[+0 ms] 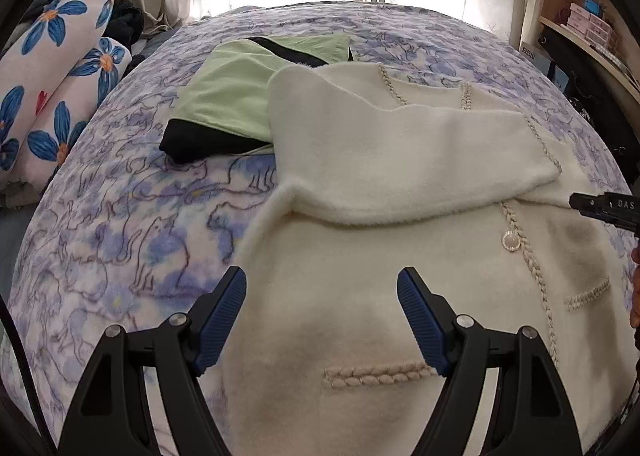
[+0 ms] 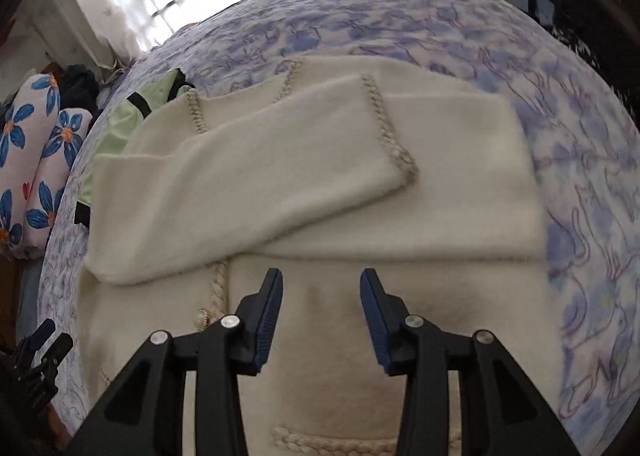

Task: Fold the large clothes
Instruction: 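Grasp the cardigan side edge with the left tool while the right grasps the braided front edge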

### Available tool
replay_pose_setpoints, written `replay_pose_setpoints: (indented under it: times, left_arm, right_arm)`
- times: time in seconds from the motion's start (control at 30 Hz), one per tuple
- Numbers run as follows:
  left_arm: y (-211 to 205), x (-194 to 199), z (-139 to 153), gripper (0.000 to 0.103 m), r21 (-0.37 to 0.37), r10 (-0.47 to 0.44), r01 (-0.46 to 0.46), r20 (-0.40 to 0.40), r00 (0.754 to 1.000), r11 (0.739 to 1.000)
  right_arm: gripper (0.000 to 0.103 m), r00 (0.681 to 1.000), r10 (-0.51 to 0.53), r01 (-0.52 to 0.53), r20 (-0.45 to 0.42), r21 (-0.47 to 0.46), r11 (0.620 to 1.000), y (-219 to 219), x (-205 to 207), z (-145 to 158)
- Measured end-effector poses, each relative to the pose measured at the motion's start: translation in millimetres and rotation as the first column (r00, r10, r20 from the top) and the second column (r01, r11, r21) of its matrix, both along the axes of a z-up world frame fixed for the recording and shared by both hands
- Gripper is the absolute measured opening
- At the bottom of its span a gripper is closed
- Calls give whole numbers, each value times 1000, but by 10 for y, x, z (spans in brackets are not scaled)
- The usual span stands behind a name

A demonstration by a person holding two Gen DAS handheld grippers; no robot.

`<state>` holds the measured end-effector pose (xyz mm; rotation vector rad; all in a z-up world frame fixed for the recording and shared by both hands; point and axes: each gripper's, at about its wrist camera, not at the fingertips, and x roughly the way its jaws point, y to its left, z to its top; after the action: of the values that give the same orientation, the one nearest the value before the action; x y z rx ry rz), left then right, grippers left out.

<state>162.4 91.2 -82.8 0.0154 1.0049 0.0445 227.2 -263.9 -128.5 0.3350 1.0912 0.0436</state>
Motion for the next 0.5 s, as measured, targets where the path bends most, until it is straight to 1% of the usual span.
replay_pose_setpoints:
  times: [0.13, 0.17, 0.23, 0.37, 0.43, 0.5]
  left_arm:
    - [131, 478, -32, 77, -43, -5, 4, -14, 1000, 999]
    - [170, 628, -68, 77, -55, -13, 12, -25, 1000, 998]
    - [247, 908, -156, 77, -52, -6, 3, -47, 999, 999]
    - [410, 1389, -325, 77, -67, 26, -32, -89, 996, 997]
    - [453, 1546, -394, 77, -61, 29, -36, -101, 994, 998]
    - [475, 1684, -474, 77, -70, 24, -33, -118, 993, 997]
  right_arm:
    - [43, 998, -45, 41, 40, 81, 996, -281, 108, 121]
    - [45, 998, -45, 41, 48, 92, 995, -309, 171, 133]
    - [46, 998, -44, 39, 49, 97, 995, -345, 369, 119]
    - [46, 998, -50, 46, 38, 90, 995, -449, 770, -9]
    - [46, 998, -49, 46, 30, 91, 995, -489, 928, -94]
    - [46, 999, -43, 41, 12, 104, 994, -521, 1094, -200]
